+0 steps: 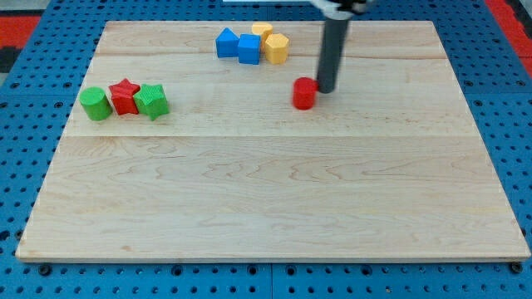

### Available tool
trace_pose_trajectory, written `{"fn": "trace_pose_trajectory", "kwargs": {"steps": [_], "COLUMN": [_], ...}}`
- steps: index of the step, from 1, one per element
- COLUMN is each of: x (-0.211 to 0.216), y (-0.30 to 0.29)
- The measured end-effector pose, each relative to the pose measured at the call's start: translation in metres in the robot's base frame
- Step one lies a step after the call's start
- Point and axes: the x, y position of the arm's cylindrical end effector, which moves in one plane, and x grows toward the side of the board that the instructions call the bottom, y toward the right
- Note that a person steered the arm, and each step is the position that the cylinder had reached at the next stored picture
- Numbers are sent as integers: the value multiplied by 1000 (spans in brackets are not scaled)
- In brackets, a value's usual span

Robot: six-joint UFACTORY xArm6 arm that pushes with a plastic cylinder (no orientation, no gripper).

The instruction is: Move red circle close to the green star

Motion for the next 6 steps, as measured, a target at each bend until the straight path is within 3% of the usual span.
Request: {"fn": "trace_pose_trajectory", "kwargs": {"steps": [1,2,3,4,5,6], "x": [0,1,2,21,9,18], "y": [-119,-94,-24,-48,-91,-84]}}
